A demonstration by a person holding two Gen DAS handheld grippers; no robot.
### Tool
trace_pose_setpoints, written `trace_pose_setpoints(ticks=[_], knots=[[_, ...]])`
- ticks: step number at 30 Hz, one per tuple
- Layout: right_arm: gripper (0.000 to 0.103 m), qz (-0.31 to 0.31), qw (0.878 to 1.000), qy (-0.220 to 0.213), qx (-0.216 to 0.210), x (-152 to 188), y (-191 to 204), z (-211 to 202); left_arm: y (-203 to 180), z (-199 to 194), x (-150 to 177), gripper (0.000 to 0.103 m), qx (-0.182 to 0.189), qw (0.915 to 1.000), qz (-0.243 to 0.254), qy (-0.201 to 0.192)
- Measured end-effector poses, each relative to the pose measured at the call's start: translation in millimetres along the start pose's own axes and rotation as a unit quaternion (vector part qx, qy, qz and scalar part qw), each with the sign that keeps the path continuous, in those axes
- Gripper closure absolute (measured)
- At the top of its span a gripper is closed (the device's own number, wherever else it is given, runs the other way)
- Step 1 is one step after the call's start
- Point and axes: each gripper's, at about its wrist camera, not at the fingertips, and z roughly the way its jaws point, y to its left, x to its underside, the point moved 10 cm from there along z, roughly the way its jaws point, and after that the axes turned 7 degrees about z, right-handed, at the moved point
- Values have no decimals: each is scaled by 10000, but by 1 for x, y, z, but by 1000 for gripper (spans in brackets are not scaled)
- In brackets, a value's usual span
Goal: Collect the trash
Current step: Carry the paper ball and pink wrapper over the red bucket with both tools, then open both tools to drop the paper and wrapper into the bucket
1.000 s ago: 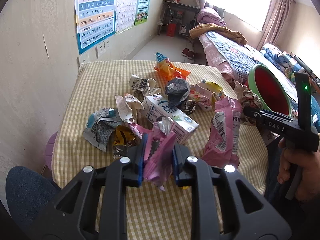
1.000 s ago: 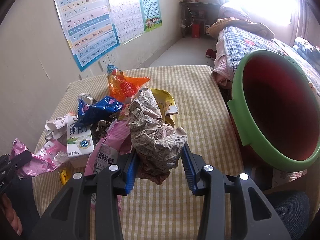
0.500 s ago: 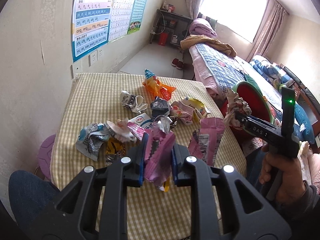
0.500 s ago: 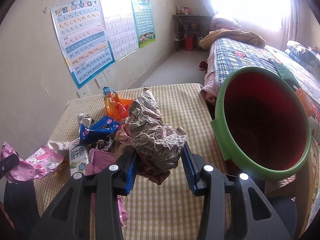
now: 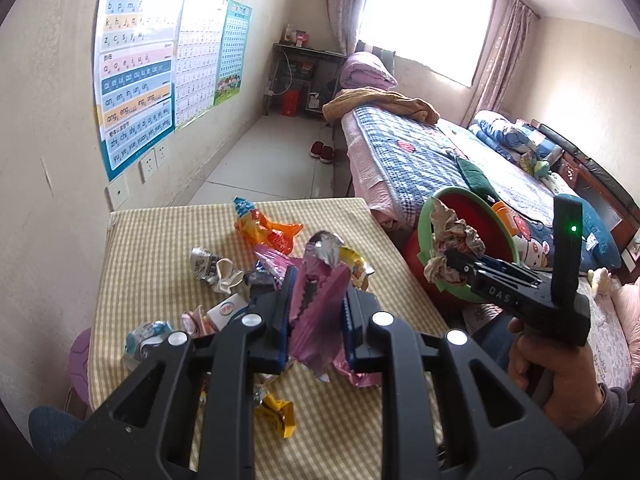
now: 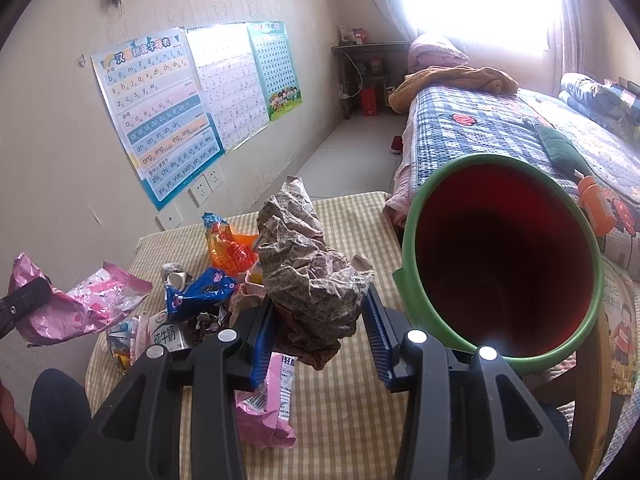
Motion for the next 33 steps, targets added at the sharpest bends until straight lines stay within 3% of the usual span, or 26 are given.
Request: trace_pose_setpoints(ticks=[9,19,33], knots=[[63,352,9979,-226,495,-23,-67,-20,-71,40,-35,84,593,9975,379,-52],[62,628,9922,-257,1043,-33,-146,-36,-152,79,-61,84,1288,9891,710,2],[61,817,9889,-108,1234,-35,-191,-25,-212,136,-75,83,1662,9812,928,330]])
